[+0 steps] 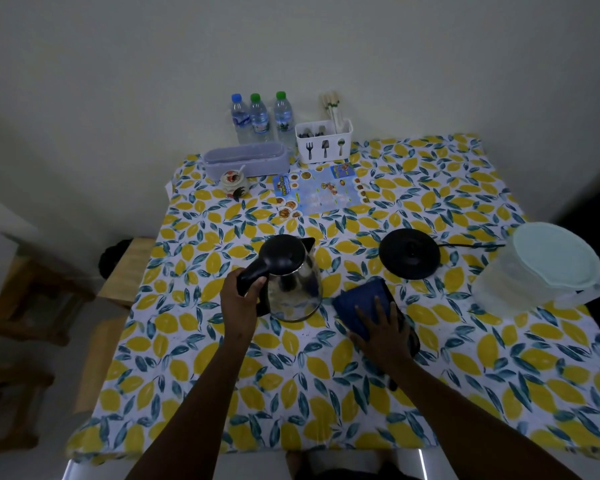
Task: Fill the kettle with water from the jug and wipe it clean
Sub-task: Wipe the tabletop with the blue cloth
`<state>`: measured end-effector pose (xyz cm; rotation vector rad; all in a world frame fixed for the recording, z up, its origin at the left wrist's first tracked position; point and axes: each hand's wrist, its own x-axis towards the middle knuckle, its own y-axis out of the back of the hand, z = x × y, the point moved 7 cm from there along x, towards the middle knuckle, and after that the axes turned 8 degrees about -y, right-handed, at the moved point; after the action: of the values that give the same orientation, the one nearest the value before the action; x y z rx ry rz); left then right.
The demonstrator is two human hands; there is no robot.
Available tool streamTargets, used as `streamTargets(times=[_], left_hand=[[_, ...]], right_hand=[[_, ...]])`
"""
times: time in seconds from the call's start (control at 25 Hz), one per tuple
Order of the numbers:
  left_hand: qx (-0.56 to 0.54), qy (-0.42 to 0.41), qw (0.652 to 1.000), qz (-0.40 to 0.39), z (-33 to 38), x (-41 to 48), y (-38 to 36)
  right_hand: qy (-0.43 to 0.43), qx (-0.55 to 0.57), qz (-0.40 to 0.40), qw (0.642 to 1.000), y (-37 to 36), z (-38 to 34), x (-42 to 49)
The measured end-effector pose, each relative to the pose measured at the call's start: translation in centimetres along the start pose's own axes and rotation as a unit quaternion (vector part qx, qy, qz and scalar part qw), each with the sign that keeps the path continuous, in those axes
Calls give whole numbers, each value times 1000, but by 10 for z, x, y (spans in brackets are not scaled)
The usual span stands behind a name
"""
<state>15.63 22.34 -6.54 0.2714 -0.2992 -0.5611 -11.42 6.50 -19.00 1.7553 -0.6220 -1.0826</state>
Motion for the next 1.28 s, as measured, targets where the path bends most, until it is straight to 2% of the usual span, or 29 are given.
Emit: streamTargets(times=[0.16, 0.28, 0.36, 0.44, 0.52, 0.6, 0.72, 0.88, 1.0, 1.16, 1.28], left_hand=[[35, -25, 999, -32, -12, -4, 7], [127, 81, 986, -77, -60, -44, 8], [229, 110, 951, -173, -88, -82, 0], [301, 94, 904, -290, -110, -118, -12], [354, 90, 860, -357, -126, -142, -17], [378, 95, 845, -367, -134, -152, -14], [388, 89, 845, -357, -135, -156, -10], [400, 82, 839, -360, -135, -157, -8], [394, 86, 840, -363, -132, -156, -9], [371, 96, 849, -365, -134, -159, 2], [357, 102, 860, -349, -139, -166, 19]], right_hand=[[-1, -3, 20, 1000, -4, -3, 7], [-18, 18, 18, 1000, -14, -10, 7], [-5, 13, 15, 1000, -23, -21, 2], [14, 14, 18, 1000, -32, -36, -7], [33, 22, 16, 999, -43, -55, -22], [65, 18, 3, 998, -58, -81, -38], [119, -11, -7, 993, -71, -106, -51], [142, -20, 45, 989, -51, -96, -41], [106, -31, 53, 992, -41, -68, -26], [13, -4, 71, 997, -32, -30, -19], [23, -1, 66, 998, -42, -53, -35]])
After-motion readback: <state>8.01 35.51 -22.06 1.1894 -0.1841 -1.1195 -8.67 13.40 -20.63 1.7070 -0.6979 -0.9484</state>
